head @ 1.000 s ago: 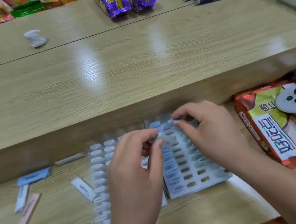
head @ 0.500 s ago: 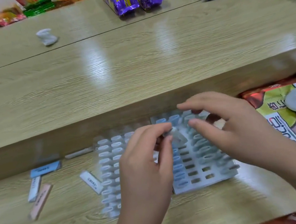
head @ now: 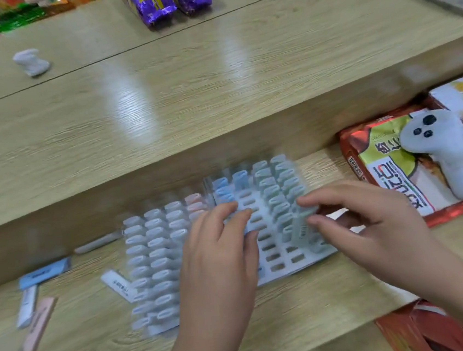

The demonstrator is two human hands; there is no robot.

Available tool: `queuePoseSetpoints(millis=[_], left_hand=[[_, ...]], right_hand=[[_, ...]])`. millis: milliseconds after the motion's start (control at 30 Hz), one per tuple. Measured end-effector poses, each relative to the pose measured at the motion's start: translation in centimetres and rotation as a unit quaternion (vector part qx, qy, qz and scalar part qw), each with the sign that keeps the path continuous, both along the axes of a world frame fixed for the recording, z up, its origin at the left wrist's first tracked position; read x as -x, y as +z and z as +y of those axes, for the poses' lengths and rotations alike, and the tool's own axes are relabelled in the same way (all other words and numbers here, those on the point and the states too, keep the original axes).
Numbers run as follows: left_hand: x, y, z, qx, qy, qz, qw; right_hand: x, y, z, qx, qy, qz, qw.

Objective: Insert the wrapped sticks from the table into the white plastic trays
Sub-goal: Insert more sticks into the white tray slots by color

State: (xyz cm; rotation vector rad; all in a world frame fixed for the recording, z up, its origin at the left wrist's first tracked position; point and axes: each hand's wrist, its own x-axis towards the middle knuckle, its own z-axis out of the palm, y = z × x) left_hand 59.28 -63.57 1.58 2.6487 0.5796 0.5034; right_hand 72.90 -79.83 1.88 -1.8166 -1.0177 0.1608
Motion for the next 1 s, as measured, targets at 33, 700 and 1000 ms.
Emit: queuePoseSetpoints(millis=[33,700,1000], left_hand=[[0.1,-0.3,-0.1,-0.009,0.002,0.017,1.0],[0.2,-1.0,0.1,-0.015,-0.01,0.025,1.0],[0.0,-1.2,0.5,-0.013,-0.035,-0.001,0.999]], right_hand=[[0.0,-0.2,0.0,0.008,-0.002,-0.01,1.0],[0.4,-0.8,-0.2,0.061,0.047,-0.137,0.988],[0.8,-1.6,-0.2,0.133,0.025,-0.218,0.967]])
